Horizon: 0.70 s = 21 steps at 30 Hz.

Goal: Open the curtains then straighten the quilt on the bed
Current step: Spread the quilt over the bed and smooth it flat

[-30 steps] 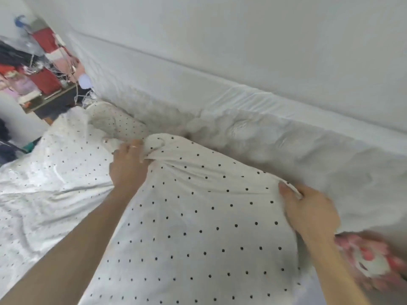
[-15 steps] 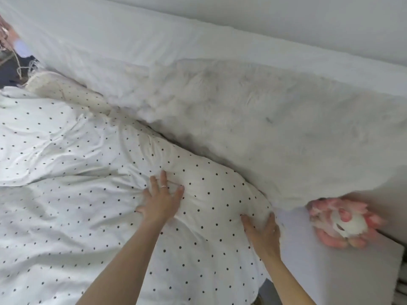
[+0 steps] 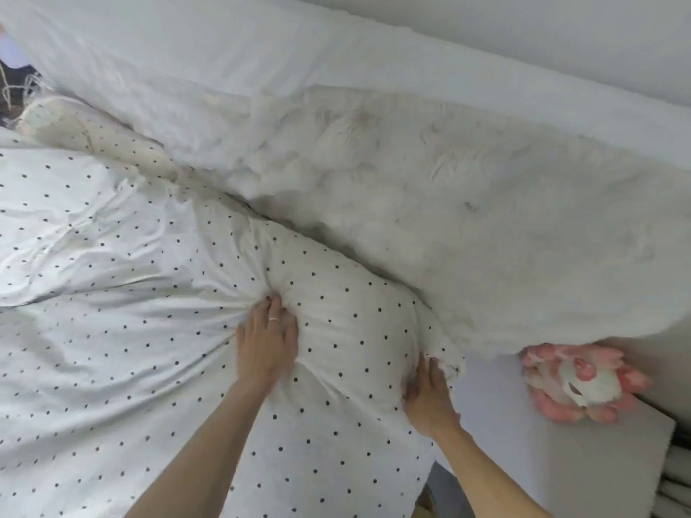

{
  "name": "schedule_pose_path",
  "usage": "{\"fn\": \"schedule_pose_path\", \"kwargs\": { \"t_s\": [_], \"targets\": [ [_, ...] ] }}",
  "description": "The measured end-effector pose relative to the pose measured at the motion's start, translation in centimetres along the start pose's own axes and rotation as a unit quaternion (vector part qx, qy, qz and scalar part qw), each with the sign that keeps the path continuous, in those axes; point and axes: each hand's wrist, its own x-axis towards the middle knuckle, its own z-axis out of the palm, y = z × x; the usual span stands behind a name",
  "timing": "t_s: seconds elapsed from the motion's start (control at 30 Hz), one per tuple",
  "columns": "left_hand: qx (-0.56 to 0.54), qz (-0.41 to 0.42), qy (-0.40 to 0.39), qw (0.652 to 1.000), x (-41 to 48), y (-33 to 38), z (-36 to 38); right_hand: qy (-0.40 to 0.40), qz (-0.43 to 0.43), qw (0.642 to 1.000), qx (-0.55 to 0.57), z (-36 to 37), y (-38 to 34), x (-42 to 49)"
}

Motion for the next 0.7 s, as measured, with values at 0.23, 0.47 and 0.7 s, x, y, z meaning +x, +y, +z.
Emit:
{"fn": "schedule_pose_path", "kwargs": {
  "t_s": [0.23, 0.47, 0.7],
  "targets": [
    [0.032, 0.036, 0.012, 0.999, 0.0, -6.4, -1.9, 0.306, -0.136, 0.933, 0.134, -3.9, -12.4, -2.3],
    [-0.001, -0.069, -0.035, 0.997, 3.3, -15.8, -9.4, 0.194, -0.373, 0.874, -0.244, 2.0, -32.0, -2.5],
    [-0.081, -0.187, 0.006, 0.979, 7.3, -27.3, -17.6, 0.138, -0.461, 0.817, -0.318, 6.4, -46.9, -0.2]
  ]
}}
